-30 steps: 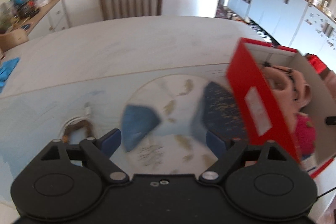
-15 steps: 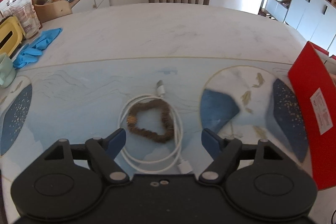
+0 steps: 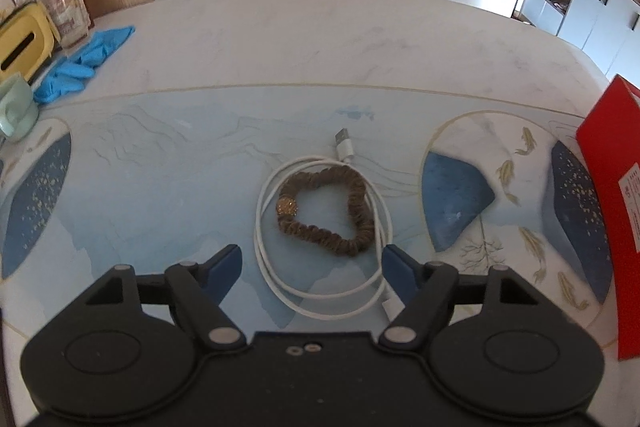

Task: Organize objects
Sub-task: 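Return the left gripper to the pile and grasp the brown beaded bracelet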

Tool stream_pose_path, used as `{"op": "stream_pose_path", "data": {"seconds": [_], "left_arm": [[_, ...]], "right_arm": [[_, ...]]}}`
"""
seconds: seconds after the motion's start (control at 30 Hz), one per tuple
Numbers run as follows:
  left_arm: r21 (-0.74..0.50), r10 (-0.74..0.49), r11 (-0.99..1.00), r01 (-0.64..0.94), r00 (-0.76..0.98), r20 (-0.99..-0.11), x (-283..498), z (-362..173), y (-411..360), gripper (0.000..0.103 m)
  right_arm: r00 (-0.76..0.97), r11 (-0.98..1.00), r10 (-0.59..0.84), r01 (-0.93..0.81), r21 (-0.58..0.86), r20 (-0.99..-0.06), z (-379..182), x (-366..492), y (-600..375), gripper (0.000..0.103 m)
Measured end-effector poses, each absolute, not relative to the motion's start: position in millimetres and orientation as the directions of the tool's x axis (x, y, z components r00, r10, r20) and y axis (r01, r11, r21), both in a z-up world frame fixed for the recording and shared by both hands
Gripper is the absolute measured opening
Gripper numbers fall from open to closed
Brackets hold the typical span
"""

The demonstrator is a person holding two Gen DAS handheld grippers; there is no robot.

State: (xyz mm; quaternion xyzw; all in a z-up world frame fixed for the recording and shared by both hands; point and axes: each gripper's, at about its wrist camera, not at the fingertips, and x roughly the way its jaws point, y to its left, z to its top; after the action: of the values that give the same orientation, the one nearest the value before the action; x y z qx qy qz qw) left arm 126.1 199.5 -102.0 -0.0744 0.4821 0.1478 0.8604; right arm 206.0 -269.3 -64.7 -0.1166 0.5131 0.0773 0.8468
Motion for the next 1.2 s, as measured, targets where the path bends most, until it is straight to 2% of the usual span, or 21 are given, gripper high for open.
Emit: {"op": "stream_pose_path", "data": {"seconds": [0.17,0.3,0.43,0.53,0.63,0.67,0.7,0.87,1.0,1.2], "left_arm": [[-0.022,0.165,0.929,-0.370,0.467,-0.869,140.2,-108.8,210.8,0.067],[-0.029,0.167,0.908,-0.417,0.426,-0.889,152.3,-117.2,218.3,0.058],[-0.011,0.188,0.900,-0.436,0.410,-0.893,159.4,-120.8,219.1,0.054],[0.006,0.201,0.903,-0.430,0.410,-0.890,161.8,-120.9,217.6,0.043],[0.021,0.215,0.904,-0.427,0.411,-0.886,162.9,-120.2,218.1,0.026],[0.026,0.218,0.905,-0.425,0.411,-0.885,163.0,-119.8,218.1,0.017],[0.027,0.218,0.906,-0.422,0.412,-0.885,162.3,-119.4,218.6,0.013],[-0.001,0.203,0.909,-0.416,0.444,-0.872,157.5,-112.7,220.5,0.011],[-0.025,0.181,0.920,-0.392,0.480,-0.858,152.8,-97.3,216.0,0.006],[-0.052,0.149,0.935,-0.352,0.520,-0.841,146.8,-80.4,206.6,0.005]], "right_arm": [[0.462,0.961,0.009,-0.249,-0.119,-0.887,-64.2,206.1,-269.3,0.005],[0.462,0.962,0.006,-0.244,-0.121,-0.887,-63.9,205.7,-269.5,0.005],[0.463,0.962,0.003,-0.242,-0.124,-0.886,-64.1,205.6,-269.5,0.005],[0.466,0.962,-0.001,-0.242,-0.129,-0.885,-64.2,205.3,-268.6,0.005],[0.466,0.962,-0.003,-0.241,-0.130,-0.885,-64.6,205.3,-268.2,0.005],[0.466,0.962,-0.002,-0.241,-0.129,-0.885,-64.6,205.3,-268.1,0.005],[0.466,0.962,-0.002,-0.241,-0.129,-0.885,-64.6,205.3,-268.0,0.005],[0.466,0.962,-0.002,-0.241,-0.129,-0.885,-64.6,205.3,-268.1,0.006],[0.467,0.961,0.000,-0.243,-0.129,-0.884,-64.9,205.5,-268.0,0.006],[0.474,0.960,0.005,-0.248,-0.128,-0.880,-64.9,204.5,-268.5,0.006]]}}
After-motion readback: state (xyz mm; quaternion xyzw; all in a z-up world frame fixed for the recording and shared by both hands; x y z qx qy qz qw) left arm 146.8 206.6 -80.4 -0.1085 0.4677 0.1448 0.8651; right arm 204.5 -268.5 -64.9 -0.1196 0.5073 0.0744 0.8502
